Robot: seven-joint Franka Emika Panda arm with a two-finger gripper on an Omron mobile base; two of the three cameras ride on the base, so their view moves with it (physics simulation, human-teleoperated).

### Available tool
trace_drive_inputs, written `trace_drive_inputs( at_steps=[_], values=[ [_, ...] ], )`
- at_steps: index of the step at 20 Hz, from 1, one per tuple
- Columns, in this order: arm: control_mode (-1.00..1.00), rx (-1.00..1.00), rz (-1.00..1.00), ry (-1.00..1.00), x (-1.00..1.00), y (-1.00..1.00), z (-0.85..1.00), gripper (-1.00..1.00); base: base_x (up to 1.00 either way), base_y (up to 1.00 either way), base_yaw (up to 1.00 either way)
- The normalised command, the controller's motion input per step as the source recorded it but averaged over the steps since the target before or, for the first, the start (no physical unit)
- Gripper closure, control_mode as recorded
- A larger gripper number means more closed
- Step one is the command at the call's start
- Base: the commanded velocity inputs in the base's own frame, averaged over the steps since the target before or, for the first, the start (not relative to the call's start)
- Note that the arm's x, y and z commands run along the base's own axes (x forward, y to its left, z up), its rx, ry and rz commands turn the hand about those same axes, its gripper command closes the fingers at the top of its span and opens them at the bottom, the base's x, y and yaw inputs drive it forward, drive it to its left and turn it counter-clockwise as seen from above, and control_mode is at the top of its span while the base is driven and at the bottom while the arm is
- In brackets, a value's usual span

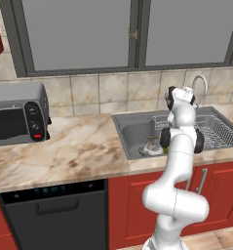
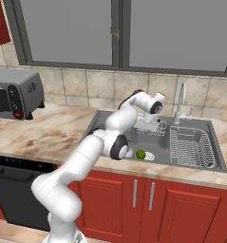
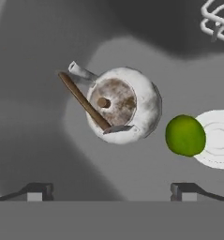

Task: Open the cabinet, pick the kettle from the cabinet, and place it in the sink.

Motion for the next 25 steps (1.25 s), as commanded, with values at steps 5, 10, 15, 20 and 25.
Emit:
trace_drive_inputs(
  at_steps=[5, 10, 15, 20, 25],
  values=[
    [-1.00, -0.19, -0.21, -0.15, -0.43, 0.23, 0.15, -1.00, 0.00, 0.00, 0.00],
    [-1.00, -0.21, -0.20, -0.20, -0.46, 0.24, 0.13, -1.00, 0.00, 0.00, 0.00],
    [-1.00, -0.30, -0.18, -0.28, -0.50, 0.25, 0.15, -1.00, 0.00, 0.00, 0.00],
    [-1.00, -0.37, -0.14, -0.40, -0.51, 0.23, 0.10, -1.00, 0.00, 0.00, 0.00],
    [-1.00, -0.21, -0.17, -0.11, -0.47, 0.11, 0.30, -1.00, 0.00, 0.00, 0.00]
  ],
)
